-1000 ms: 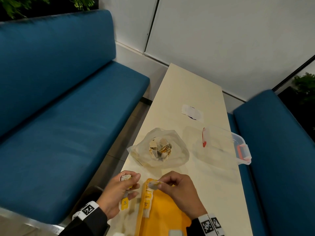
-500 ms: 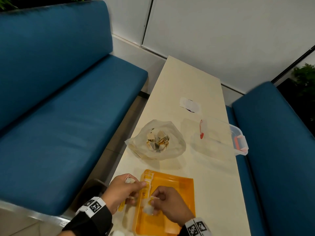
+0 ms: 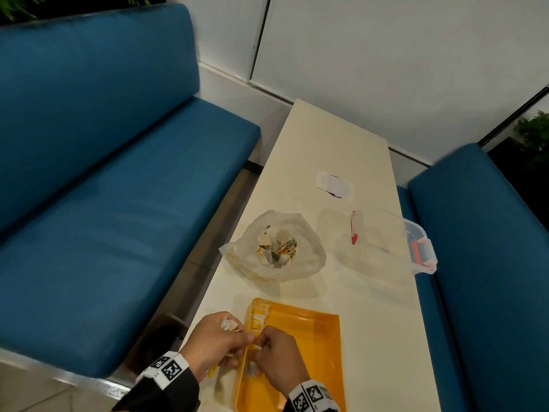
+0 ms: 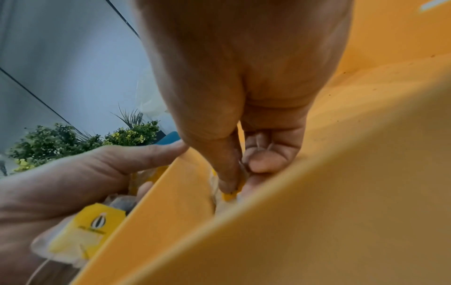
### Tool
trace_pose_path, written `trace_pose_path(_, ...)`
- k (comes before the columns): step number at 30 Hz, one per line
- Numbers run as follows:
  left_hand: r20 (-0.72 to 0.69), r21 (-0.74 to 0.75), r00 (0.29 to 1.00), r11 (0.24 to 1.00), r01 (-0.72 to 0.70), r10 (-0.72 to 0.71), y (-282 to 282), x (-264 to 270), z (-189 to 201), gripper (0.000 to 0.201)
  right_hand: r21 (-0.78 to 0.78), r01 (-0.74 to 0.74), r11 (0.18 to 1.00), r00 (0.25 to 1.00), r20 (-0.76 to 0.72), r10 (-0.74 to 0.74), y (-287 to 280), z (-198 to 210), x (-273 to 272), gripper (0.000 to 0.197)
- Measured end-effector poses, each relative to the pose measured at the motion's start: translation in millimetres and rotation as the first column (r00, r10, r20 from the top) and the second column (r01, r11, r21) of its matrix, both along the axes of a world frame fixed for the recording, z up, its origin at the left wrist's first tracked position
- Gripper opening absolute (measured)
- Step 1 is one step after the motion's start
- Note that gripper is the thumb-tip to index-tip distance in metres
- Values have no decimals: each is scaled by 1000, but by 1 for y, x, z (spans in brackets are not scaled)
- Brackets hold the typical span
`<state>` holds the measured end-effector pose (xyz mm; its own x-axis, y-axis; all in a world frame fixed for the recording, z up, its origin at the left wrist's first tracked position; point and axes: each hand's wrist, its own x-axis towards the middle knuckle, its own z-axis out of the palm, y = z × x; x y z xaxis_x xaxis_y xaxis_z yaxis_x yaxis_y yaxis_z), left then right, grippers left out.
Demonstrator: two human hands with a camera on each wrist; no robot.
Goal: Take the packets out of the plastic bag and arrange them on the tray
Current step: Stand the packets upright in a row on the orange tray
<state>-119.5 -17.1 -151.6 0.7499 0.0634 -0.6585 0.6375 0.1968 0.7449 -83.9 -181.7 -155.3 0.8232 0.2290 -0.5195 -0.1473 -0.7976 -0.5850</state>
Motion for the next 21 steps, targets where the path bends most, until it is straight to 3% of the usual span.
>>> trace_pose_path(7, -23, 7, 1000, 1000, 20, -20, 1, 4, 1, 27, -38, 23, 999, 993, 118, -18, 2, 3, -1, 29)
trace_pose_path(15, -16, -6, 1000, 1000, 6, -6, 0, 2, 4, 28, -155, -235, 960, 963, 99, 252, -1, 5, -9, 15)
trace_pose_path(21, -18, -15, 1000, 1000, 9, -10, -1, 0, 5, 30, -165, -263, 951, 948, 138, 286, 3, 4, -9, 14)
